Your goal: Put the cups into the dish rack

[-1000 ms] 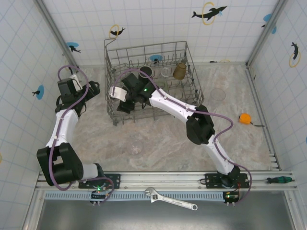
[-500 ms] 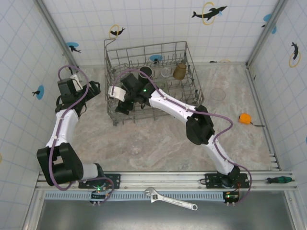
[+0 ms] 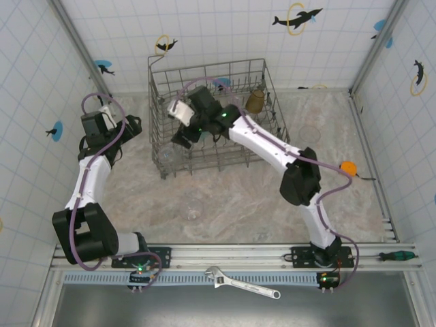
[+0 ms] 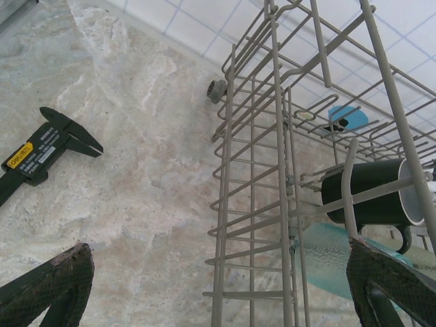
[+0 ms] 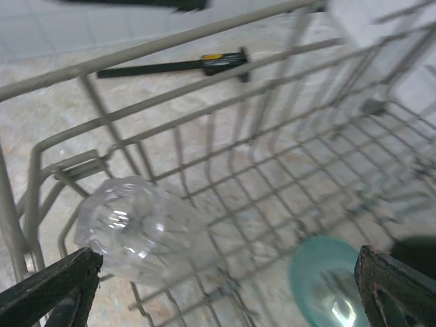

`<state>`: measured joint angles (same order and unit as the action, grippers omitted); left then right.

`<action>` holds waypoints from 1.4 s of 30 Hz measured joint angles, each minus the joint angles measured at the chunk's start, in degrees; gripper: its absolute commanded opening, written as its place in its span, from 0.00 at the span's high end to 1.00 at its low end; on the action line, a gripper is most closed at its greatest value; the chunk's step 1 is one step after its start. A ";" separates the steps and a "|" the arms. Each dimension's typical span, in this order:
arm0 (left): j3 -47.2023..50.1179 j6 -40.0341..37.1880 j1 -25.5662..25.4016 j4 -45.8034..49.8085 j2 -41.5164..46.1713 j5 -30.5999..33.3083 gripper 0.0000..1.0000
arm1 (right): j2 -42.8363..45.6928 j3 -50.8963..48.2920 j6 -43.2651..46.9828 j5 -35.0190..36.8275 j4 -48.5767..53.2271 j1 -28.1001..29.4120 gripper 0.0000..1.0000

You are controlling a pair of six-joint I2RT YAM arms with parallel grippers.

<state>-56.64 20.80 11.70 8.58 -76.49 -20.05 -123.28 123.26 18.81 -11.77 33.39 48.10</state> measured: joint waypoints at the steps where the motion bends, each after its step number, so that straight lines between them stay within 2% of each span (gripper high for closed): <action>1: 0.00 0.00 0.00 0.02 0.00 0.00 0.03 | 1.86 -1.03 -1.46 0.35 0.00 -1.22 0.00; 6: 0.00 0.00 0.00 0.02 0.00 0.33 0.03 | 12.50 -8.41 -9.14 2.54 -0.98 -8.61 0.00; 14: -0.02 0.13 0.00 0.04 0.00 1.27 0.03 | 26.18 -22.84 -18.56 11.17 -0.31 -21.66 0.00; 18: -0.92 0.20 -0.02 0.94 0.00 1.53 0.03 | 30.12 -31.32 -21.84 13.88 0.00 -28.11 0.06; 23: -3.74 0.50 0.00 1.77 0.44 1.49 0.03 | 30.93 -38.62 -24.30 15.13 0.24 -35.08 0.24; 26: -4.39 1.11 0.00 2.14 1.88 1.40 0.03 | 30.93 -42.03 -25.49 14.88 0.33 -38.38 0.31; 32: -4.50 2.91 0.00 2.73 5.16 0.37 0.03 | 30.64 -44.19 -26.43 14.08 0.48 -41.51 0.45; 42: -5.05 6.71 -0.02 2.75 6.45 -3.61 0.03 | 21.51 -43.74 -26.71 11.91 0.87 -42.21 0.54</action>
<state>-61.69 27.51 11.68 11.33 -70.04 -23.66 -101.78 79.53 -7.90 0.14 34.26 5.89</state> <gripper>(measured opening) 0.973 0.479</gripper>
